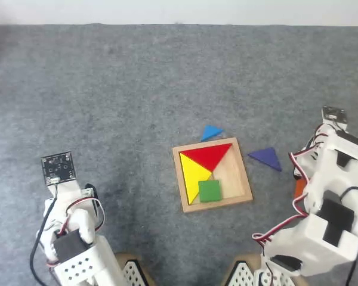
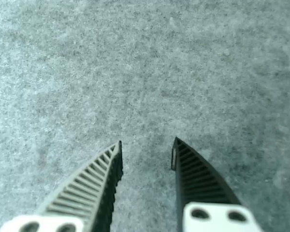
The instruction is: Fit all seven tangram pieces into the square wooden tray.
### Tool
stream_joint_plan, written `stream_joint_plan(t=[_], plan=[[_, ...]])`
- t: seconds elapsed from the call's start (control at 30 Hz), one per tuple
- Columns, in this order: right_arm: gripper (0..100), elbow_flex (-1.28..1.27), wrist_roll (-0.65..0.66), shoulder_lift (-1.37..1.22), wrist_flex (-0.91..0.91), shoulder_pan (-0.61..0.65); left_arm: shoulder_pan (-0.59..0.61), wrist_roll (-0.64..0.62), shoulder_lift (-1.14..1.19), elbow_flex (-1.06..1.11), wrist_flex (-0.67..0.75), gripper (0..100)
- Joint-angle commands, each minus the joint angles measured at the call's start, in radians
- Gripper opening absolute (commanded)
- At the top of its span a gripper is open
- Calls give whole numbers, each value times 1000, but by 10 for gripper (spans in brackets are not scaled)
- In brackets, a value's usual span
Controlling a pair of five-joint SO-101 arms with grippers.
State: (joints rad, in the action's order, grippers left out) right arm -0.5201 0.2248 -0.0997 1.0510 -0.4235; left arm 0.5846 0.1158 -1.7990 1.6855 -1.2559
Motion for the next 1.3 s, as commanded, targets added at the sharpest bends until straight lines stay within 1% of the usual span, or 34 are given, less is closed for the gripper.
stream_joint_plan(t=[0.0, 0.13, 0.23, 0.33, 0.43, 0.5, 0.57, 0.63, 0.73, 0.83, 1.0, 1.07, 1.17, 1.27], plan=[[39, -3, 9, 12, -8, 12, 8, -8, -18, -4, -5, 167], [29, 6, 9, 139, 36, 16, 8, -8, -18, -4, -5, 167], [29, 72, 11, 262, 140, 18, 8, -8, -18, -4, -5, 167], [29, 170, 15, 340, 272, 71, 8, -8, -18, -4, -5, 167], [30, 258, 8, 352, 387, 160, 6, -8, -18, -4, -5, 167], [30, 279, 8, 349, 418, 206, 6, -8, -18, -4, -5, 167], [35, 278, -6, 348, 418, 216, 6, -8, -18, -4, -5, 167], [42, 262, 5, 352, 423, 191, 6, -8, -18, -4, -5, 167], [87, 206, 130, 360, 437, 157, 6, -8, -18, -4, -5, 167], [108, 92, 310, 386, 444, 156, 6, -8, -18, -4, -5, 167], [112, -143, 628, 618, 375, 166, 6, -8, -18, -4, -5, 167], [112, -216, 697, 694, 372, 205, 6, -8, -18, -4, -5, 167], [117, -292, 752, 708, 371, 272, 6, -8, -18, -4, -5, 167], [184, -313, 764, 656, 363, 349, 6, -8, -18, -4, -5, 167]])
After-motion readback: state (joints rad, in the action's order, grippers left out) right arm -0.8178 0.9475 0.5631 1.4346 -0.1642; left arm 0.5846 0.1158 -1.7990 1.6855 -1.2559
